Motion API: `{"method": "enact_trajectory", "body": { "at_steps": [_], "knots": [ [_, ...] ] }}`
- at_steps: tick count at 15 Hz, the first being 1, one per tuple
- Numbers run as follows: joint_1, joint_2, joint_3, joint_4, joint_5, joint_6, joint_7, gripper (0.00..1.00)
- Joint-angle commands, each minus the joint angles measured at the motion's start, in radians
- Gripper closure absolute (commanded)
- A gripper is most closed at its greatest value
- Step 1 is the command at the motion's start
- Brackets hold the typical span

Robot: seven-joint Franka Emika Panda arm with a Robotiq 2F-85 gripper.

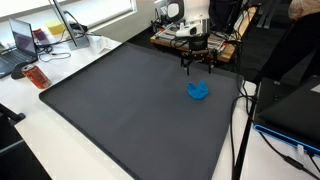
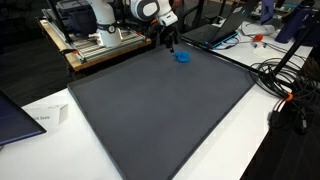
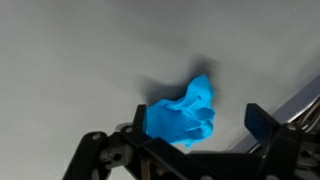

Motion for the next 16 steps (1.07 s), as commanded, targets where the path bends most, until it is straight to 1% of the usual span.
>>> {"method": "enact_trajectory", "body": {
  "at_steps": [1, 3, 4, 7, 9, 13, 16],
  "knots": [
    [-0.005, 0.0, 0.005, 0.0, 0.0, 0.0, 0.0, 0.0],
    [-0.007, 0.0, 0.007, 0.0, 0.0, 0.0, 0.001, 0.0],
    [-0.006, -0.028, 0.012, -0.004, -0.002, -0.011, 0.002, 0.0],
    [-0.03, -0.055, 0.047, -0.017, -0.017, -0.001, -0.001, 0.0],
    [-0.049, -0.054, 0.079, -0.017, -0.028, 0.008, 0.001, 0.0],
    [-0.104, -0.051, 0.169, -0.014, -0.021, -0.021, 0.017, 0.0],
    [-0.163, -0.059, 0.231, -0.017, -0.019, -0.021, 0.02, 0.0]
  ]
}}
